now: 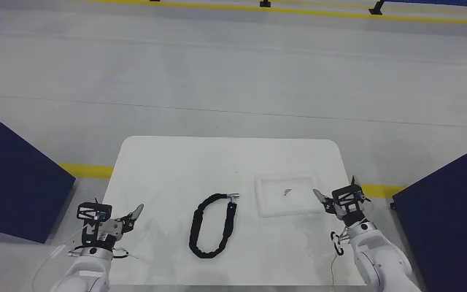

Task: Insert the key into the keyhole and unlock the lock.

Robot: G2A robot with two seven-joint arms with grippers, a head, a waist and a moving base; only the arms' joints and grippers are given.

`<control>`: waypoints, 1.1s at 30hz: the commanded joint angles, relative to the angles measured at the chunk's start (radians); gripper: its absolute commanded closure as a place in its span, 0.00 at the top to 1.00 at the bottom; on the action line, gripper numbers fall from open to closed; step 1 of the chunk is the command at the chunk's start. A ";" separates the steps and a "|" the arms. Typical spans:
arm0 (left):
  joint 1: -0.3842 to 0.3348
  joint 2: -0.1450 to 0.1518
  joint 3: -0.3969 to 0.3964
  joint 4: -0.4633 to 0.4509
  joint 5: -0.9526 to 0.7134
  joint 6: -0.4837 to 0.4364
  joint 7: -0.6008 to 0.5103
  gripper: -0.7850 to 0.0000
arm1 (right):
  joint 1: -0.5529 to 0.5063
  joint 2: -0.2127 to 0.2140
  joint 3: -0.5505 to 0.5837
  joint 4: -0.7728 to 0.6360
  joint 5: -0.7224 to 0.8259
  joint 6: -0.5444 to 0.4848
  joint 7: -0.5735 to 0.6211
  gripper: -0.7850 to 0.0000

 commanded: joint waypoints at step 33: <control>0.000 0.000 0.000 0.000 0.000 0.000 0.000 1.00 | 1.068 0.110 -0.830 0.721 -0.058 -0.819 0.184 1.00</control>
